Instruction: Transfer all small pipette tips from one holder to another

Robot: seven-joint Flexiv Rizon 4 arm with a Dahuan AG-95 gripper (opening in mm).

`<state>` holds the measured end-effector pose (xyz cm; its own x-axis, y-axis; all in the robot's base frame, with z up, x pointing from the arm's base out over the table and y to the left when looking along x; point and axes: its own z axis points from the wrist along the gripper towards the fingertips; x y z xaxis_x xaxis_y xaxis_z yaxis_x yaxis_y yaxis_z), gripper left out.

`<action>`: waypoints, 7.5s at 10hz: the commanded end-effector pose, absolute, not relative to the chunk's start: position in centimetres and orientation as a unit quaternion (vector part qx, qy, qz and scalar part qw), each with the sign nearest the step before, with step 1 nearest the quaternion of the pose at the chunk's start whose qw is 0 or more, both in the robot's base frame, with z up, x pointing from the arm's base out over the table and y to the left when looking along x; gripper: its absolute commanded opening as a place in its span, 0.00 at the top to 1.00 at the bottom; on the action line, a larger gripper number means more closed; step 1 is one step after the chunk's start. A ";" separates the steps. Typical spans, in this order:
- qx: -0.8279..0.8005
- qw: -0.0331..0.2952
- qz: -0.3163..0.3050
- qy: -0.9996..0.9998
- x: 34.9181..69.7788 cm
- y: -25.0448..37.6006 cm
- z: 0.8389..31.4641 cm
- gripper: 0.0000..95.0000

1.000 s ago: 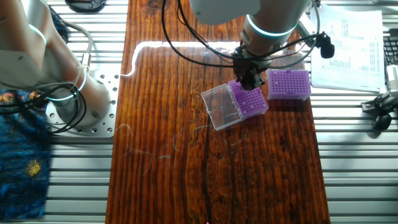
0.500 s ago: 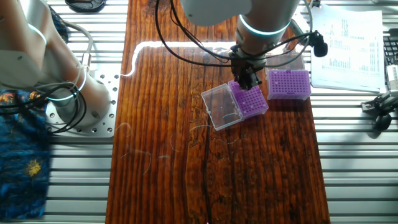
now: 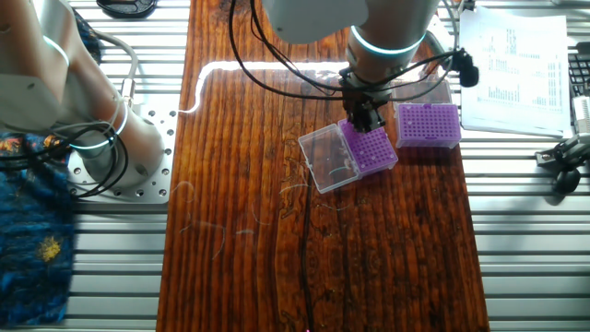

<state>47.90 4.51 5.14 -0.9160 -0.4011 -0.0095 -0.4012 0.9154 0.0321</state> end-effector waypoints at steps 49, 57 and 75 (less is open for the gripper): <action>-0.298 0.006 0.016 0.954 59.1 2.4 6.9 0.80; -0.260 -0.016 0.021 0.965 54.0 -0.8 7.5 0.80; -0.244 -0.008 0.014 0.970 51.5 -2.7 5.1 0.80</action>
<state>51.65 -2.68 5.17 -0.8812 -0.4728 0.0072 -0.4724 0.8809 0.0279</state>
